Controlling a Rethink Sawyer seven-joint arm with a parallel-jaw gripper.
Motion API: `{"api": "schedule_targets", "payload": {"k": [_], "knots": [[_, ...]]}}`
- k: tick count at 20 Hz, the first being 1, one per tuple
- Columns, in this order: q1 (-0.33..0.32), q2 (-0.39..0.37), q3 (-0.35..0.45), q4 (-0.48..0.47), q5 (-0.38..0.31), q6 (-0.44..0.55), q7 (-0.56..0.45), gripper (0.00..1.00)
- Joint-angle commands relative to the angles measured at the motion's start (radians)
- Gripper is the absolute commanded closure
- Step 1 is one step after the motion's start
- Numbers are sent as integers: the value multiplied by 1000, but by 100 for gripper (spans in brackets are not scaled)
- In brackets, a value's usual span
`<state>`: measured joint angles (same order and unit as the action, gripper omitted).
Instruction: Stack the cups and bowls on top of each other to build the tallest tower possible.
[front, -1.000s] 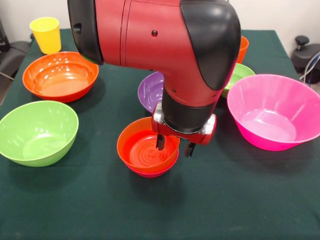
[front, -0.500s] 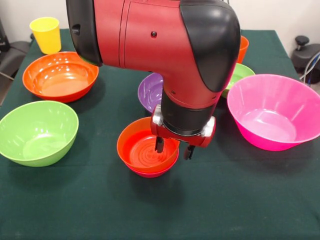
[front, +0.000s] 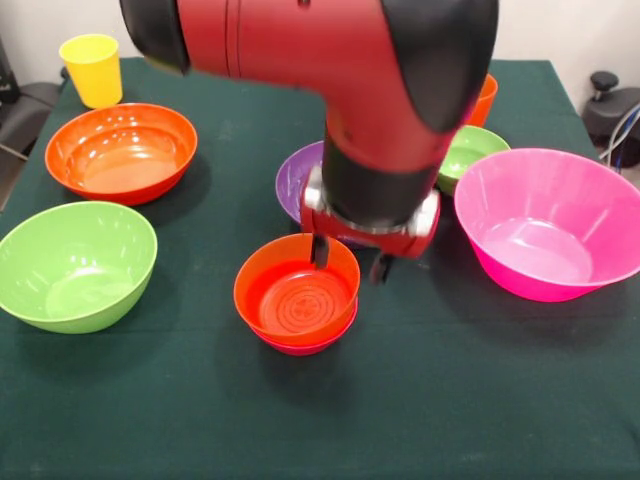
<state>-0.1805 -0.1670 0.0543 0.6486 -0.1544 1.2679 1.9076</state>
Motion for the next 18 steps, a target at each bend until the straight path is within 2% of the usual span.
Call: {"api": "schedule_targets", "payload": {"k": [1,5,9,14,18], "knots": [[-18,-76,78,-5,7,229,-220,0],[-18,-75,86,-15,2,237,-209,0],[-14,-56,96,-15,-8,186,-197,0],[-30,-102,88,197,-11,-35,-189,0],[-62,-133,103,331,5,-145,-182,0]]}}
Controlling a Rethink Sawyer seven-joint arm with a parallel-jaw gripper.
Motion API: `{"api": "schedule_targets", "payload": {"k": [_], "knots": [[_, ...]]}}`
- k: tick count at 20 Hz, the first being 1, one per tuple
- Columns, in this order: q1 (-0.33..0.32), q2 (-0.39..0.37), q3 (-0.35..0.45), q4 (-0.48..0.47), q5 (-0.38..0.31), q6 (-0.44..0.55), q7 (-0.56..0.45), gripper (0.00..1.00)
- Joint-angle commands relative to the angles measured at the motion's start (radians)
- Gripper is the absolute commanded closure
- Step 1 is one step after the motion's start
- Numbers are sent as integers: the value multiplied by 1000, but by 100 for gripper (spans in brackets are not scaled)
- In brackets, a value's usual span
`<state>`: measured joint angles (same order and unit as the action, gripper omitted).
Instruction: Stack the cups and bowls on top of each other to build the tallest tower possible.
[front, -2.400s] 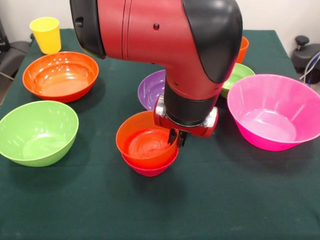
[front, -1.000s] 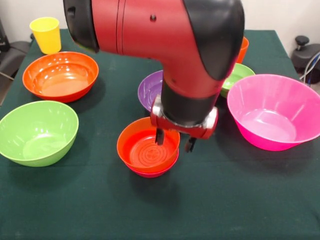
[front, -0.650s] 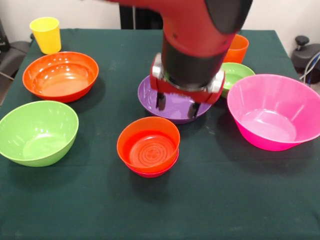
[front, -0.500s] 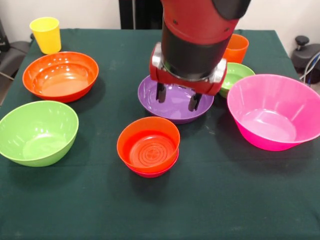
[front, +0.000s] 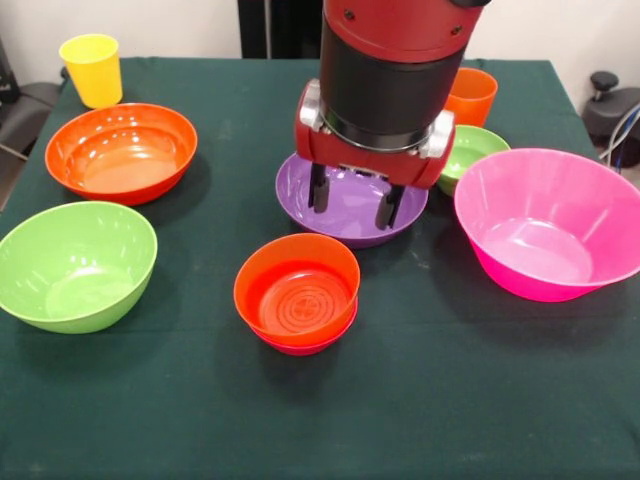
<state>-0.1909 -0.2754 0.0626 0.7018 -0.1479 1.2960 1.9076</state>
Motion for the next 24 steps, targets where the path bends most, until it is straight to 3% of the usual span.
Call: {"api": "schedule_targets", "payload": {"k": [1,6,16,24], "knots": [[-60,-25,97,297,-2,-187,-186,0],[-94,-100,84,434,6,-229,-150,0],[-155,-342,109,906,8,-437,-114,0],[-199,-502,138,1226,-53,-584,-146,0]]}}
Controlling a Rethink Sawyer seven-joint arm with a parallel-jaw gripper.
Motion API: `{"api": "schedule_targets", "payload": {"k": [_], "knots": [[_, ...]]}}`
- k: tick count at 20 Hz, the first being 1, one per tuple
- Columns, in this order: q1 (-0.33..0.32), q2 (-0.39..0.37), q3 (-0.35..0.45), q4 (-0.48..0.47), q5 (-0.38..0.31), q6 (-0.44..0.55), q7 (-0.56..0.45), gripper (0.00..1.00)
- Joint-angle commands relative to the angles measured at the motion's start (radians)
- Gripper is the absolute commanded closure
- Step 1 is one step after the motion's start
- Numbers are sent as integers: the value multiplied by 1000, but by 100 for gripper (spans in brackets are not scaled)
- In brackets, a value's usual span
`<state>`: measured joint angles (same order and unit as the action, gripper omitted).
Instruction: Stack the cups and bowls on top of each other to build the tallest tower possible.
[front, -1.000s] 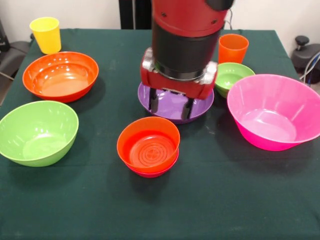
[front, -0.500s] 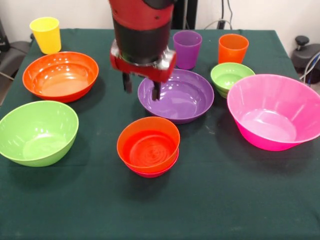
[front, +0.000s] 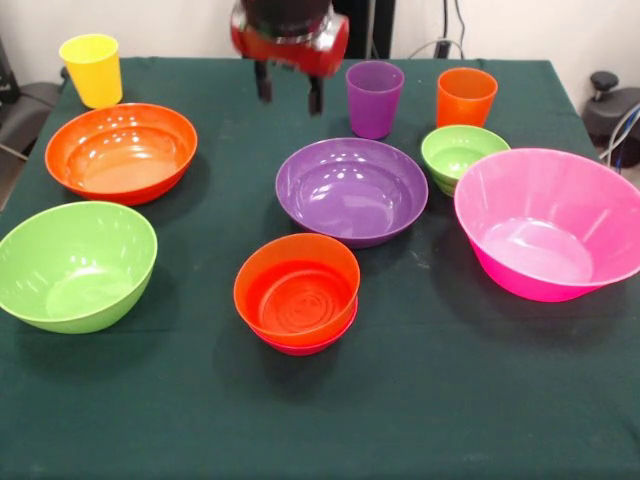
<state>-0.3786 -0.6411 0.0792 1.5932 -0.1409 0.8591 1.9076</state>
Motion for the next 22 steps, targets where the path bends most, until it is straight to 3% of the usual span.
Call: {"api": "schedule_targets", "payload": {"k": [1,6,15,22], "knots": [[-17,-142,123,355,-69,-168,-144,0],[-69,-170,136,457,-113,-263,-158,0],[-173,-170,158,499,-191,-306,-151,0],[-196,-155,165,507,-235,-334,-97,0]]}}
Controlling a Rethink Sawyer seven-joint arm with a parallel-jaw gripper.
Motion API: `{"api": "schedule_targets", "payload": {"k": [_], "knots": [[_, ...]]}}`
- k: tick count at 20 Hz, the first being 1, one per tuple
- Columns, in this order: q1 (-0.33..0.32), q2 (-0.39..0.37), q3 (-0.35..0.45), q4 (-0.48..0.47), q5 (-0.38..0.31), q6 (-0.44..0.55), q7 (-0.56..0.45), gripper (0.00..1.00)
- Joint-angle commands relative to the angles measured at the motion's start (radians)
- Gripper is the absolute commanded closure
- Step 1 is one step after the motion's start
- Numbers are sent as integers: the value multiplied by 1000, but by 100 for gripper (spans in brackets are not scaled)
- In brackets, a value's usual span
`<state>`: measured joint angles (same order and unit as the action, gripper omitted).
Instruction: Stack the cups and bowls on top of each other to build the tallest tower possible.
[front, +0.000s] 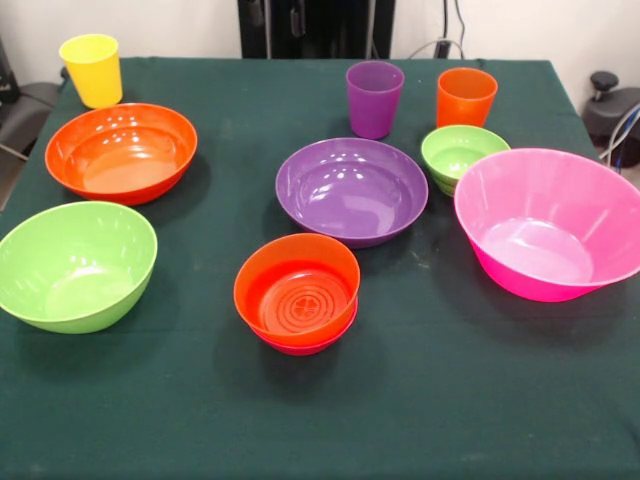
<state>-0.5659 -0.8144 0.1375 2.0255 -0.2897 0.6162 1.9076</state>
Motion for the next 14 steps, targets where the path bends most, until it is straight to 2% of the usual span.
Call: {"api": "schedule_targets", "payload": {"k": [1,5,14], "knots": [[-10,13,108,82,-86,-89,-91,0],[-1,7,104,89,-92,-92,-63,0],[15,50,101,49,-121,-106,-37,0]]}}
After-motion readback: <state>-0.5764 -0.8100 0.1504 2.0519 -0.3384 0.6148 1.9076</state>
